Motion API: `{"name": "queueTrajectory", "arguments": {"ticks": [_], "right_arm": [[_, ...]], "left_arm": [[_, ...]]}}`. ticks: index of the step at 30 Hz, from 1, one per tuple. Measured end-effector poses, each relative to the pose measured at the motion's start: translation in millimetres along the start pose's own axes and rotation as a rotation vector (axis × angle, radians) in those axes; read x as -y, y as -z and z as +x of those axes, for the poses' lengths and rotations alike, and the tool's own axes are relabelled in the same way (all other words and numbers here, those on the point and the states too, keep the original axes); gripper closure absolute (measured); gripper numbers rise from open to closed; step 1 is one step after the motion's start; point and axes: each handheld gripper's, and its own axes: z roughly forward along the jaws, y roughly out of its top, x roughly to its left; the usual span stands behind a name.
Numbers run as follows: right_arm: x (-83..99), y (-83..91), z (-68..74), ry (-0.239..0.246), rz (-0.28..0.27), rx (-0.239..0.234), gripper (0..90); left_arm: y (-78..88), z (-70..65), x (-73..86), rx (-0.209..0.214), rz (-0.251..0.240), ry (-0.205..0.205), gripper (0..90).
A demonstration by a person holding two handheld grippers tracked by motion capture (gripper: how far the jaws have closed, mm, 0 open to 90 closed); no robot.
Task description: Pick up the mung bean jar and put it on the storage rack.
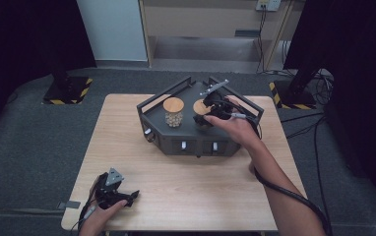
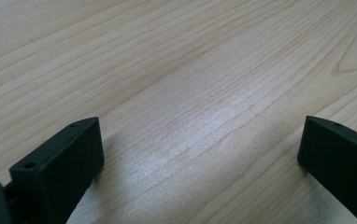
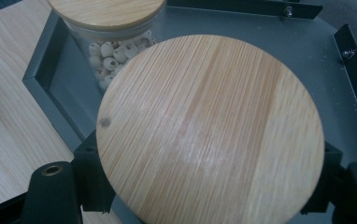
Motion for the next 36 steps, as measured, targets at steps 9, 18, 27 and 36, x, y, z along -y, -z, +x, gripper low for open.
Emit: {"name": "queueTrajectory", "arguments": {"ticks": [9,18,27,36], "right_arm": [[6.3,-9.6,-2.0,-0.020,-0.006,0.010,25.5],[7.7,-19.2,-0.6,-0.034,0.005,0.012,25.5],[12.1,-21.3,-2.9,-0.056,-0.006,0.009,25.5],[18.4,-21.6,-4.7,-0.071,-0.027,0.005,25.4]], "left_arm": [[0.0,0.0,-0.1,0.000,0.000,0.000,0.0],[0.1,0.1,-0.2,0.000,0.001,-0.001,0.0],[0.0,0.0,-0.1,0.000,0.000,0.000,0.0],[-0.1,-0.1,0.1,0.000,0.000,0.000,0.0]]}}
